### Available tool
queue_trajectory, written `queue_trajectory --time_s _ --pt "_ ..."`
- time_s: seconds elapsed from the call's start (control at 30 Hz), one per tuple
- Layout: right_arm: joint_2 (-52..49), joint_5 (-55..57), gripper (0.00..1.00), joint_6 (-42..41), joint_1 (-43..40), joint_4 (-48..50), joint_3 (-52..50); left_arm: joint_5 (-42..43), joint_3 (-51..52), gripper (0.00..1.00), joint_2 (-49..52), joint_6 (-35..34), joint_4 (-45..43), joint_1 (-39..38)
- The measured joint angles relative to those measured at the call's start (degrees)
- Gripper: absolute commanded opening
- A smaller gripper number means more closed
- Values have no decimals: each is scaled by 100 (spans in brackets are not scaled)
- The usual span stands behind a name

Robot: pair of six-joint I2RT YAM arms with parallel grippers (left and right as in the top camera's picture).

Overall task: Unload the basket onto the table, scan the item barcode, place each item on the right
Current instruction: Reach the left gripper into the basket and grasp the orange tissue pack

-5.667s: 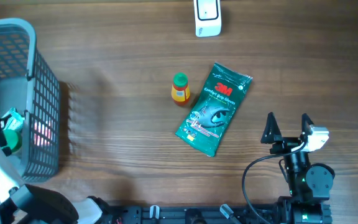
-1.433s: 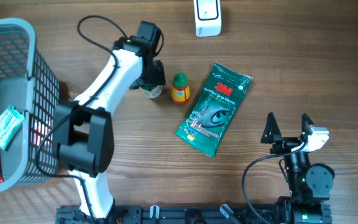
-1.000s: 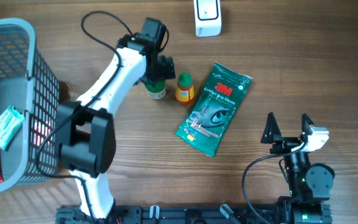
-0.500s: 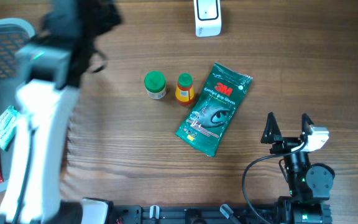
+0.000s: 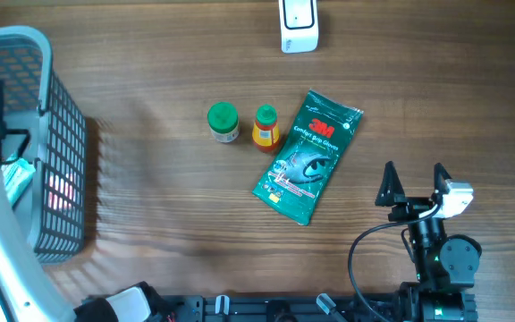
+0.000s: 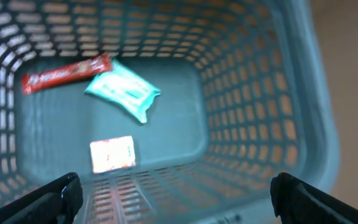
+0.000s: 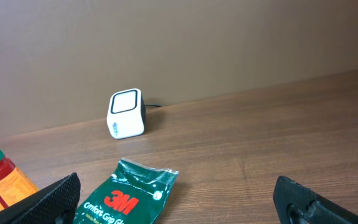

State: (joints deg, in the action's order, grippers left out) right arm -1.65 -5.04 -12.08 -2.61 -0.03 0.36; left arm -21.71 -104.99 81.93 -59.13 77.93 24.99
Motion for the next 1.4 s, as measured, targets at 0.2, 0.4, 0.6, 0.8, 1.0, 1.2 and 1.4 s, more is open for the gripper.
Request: queue_trajectory --time_s 0.2,0.4,0.6,0.8,1.0,1.2,1.4 --pt "0 0 100 0 0 -2 0 1104 721 100 35 -155 -315 1224" --pt "0 0 100 0 0 2 0 1674 1674 96 162 144 -549 1971" --pt "0 0 100 0 0 0 0 1937 2741 92 275 459 -1325 2020" --pt "0 0 100 0 0 0 0 2188 3536 86 649 721 -2031 2020" --pt "0 0 100 0 0 0 0 2315 3639 74 1141 1036 -2105 2020" --pt "0 0 100 0 0 0 0 2474 3641 74 1517 1296 -2120 2020" --pt "0 0 100 0 0 0 0 2570 3781 71 1751 1425 -2229 2020"
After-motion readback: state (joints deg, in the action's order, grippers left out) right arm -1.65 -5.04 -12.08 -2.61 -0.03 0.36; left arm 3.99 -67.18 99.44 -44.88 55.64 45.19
